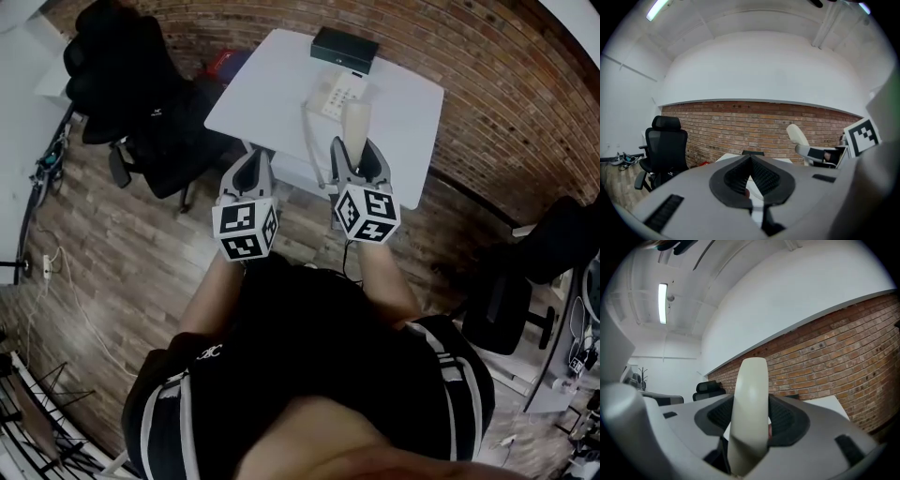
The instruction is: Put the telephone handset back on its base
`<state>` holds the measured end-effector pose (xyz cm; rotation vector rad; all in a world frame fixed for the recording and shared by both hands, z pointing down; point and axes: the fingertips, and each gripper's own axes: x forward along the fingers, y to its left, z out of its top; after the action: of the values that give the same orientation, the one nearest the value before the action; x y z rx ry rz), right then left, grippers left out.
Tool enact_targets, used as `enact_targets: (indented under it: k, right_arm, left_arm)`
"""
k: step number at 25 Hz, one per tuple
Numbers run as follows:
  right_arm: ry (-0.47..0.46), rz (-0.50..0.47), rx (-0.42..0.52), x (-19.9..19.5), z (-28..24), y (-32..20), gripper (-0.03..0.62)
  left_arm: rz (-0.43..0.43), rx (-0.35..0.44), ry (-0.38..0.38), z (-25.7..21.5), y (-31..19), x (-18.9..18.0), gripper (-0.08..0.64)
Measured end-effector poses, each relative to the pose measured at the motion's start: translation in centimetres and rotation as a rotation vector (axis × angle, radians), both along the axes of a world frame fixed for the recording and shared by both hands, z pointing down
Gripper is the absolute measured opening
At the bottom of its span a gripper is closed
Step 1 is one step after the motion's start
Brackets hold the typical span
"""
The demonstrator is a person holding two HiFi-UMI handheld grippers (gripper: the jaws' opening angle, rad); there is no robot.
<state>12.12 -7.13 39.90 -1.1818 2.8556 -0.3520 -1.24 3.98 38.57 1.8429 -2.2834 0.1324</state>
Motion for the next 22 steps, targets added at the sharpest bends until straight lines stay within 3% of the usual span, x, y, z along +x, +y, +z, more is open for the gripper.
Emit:
enact_targets:
  k: [15, 22]
  right_arm:
    - [-0.001, -0.011, 0.009, -2.8, 0.4, -4.9, 0.204]
    - [0.011, -0.002, 0.023, -5.8, 0.2, -8.6, 0.204]
  left_arm:
    - [0.016, 0.02, 0.006, 1.0, -5.3, -2.2, -0.005]
    - [0.028, 0.015, 0.036, 2.1, -9.6, -5.5, -0.005]
